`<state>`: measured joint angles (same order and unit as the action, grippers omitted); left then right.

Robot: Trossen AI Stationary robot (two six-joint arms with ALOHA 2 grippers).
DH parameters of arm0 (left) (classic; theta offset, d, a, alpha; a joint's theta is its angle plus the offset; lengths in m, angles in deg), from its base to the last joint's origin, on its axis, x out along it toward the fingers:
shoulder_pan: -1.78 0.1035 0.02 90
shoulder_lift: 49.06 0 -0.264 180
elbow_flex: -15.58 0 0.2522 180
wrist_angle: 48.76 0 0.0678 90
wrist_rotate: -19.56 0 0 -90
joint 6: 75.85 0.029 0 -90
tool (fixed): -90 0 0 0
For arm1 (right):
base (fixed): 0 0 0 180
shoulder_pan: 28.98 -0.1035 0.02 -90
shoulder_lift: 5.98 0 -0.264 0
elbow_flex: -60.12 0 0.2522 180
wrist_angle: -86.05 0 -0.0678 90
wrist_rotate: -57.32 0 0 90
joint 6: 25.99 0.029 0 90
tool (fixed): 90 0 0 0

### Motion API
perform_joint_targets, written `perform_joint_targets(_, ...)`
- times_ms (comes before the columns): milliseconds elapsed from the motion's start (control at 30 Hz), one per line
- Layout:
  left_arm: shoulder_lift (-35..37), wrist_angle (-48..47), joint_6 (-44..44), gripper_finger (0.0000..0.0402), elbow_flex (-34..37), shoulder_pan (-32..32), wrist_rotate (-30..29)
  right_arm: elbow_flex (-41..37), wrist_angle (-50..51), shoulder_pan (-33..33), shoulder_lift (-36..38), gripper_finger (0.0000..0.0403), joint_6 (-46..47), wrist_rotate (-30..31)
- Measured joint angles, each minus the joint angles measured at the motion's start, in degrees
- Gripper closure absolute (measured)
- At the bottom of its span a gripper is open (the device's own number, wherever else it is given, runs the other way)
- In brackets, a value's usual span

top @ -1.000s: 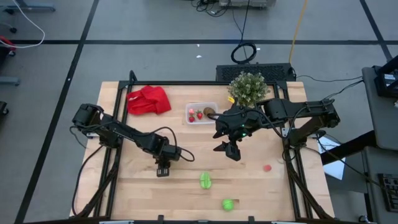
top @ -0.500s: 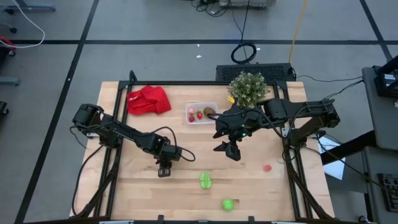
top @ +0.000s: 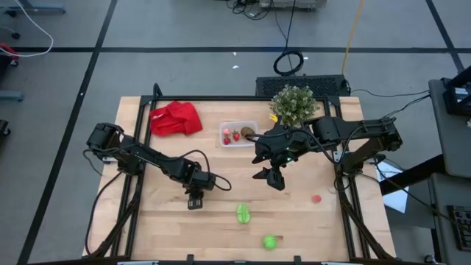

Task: Pick and placing Produce into tupperware
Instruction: Put the strawberry into the bin

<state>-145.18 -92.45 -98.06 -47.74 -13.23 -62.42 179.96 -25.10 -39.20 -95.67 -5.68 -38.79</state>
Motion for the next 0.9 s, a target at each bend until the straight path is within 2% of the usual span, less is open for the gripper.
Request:
perform_joint_targets(233,0.0,0.0,-0.6,0.0308,0.1,0.0,0.3,0.0,0.0,0.0,0.0,0.0156,0.0,0.0)
perform_joint_targets(500,-0.1,0.1,-1.0,0.0293,0.1,0.0,0.3,0.0,0.0,0.0,0.0,0.0156,0.0,0.0)
perform_joint_targets(900,-0.2,0.1,-1.9,0.0307,0.2,0.0,-0.3,0.0,0.0,0.0,0.0,0.0156,0.0,0.0)
